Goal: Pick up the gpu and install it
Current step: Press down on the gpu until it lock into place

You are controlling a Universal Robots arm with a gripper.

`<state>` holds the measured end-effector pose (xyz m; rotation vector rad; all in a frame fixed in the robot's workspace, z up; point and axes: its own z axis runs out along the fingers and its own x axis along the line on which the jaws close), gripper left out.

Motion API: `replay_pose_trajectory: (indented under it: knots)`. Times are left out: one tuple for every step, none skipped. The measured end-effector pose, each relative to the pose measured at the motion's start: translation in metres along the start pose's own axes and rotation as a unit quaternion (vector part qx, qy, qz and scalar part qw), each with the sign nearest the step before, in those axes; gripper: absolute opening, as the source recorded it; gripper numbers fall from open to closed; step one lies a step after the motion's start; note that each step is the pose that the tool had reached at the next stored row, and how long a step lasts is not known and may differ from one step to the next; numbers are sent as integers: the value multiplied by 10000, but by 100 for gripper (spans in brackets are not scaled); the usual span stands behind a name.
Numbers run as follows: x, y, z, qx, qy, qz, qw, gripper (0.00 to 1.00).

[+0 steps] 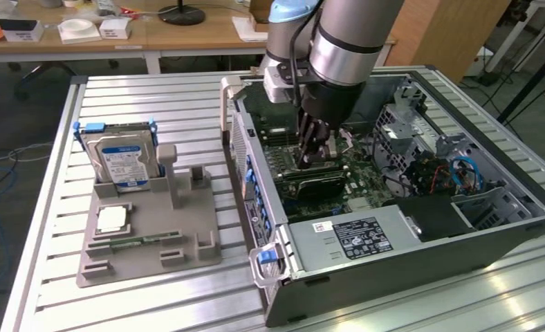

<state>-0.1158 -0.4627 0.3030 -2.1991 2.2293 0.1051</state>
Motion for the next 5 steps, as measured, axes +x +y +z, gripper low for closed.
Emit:
replay_pose_trajectory:
  knots:
    - [0,0,0,0,0,0,10000,11]
    - [0,0,0,0,0,0,10000,11]
    - [0,0,0,0,0,0,10000,11]
    - [0,0,0,0,0,0,10000,11]
    - [0,0,0,0,0,0,10000,11]
